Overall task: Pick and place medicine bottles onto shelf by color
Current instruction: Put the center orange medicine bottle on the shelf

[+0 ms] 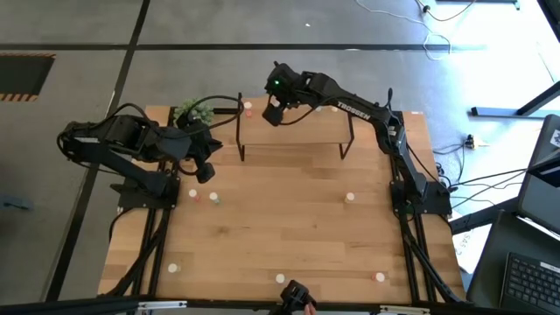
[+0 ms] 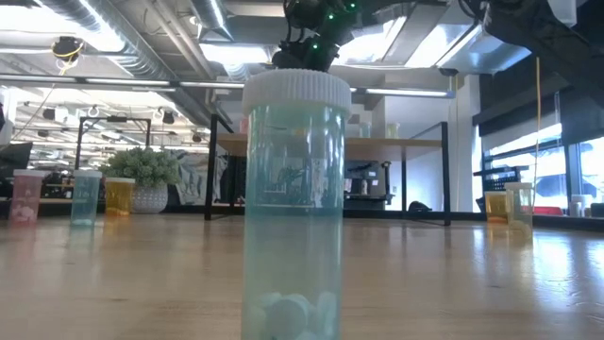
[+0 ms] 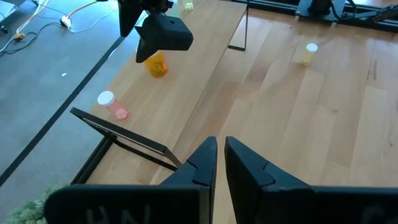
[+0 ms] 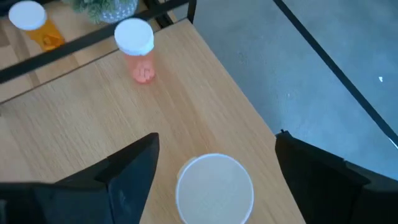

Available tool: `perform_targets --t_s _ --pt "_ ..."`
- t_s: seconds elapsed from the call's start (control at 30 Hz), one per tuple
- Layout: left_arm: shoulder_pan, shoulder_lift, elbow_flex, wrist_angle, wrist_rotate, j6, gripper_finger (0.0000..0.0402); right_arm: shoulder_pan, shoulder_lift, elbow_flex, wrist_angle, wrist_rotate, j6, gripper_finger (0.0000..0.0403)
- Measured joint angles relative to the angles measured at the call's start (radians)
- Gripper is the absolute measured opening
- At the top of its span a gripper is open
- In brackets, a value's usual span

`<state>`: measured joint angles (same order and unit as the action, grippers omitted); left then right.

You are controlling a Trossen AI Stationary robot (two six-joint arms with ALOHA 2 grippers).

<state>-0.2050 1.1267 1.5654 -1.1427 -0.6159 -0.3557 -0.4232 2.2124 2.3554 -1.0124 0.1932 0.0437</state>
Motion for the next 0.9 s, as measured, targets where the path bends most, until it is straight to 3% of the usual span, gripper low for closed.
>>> perform_targets --t_s 0.53,0.9 --pt "0.000 0.000 0.000 0.000 0.000 0.000 0.0028 0.011 -0.102 0.000 0.080 -0.011 -0.029 0.0323" --pt "0.000 0.000 0.000 0.000 0.000 0.000 0.0027 0.070 -0.228 0.002 -0.057 -0.038 -0.049 0.0323"
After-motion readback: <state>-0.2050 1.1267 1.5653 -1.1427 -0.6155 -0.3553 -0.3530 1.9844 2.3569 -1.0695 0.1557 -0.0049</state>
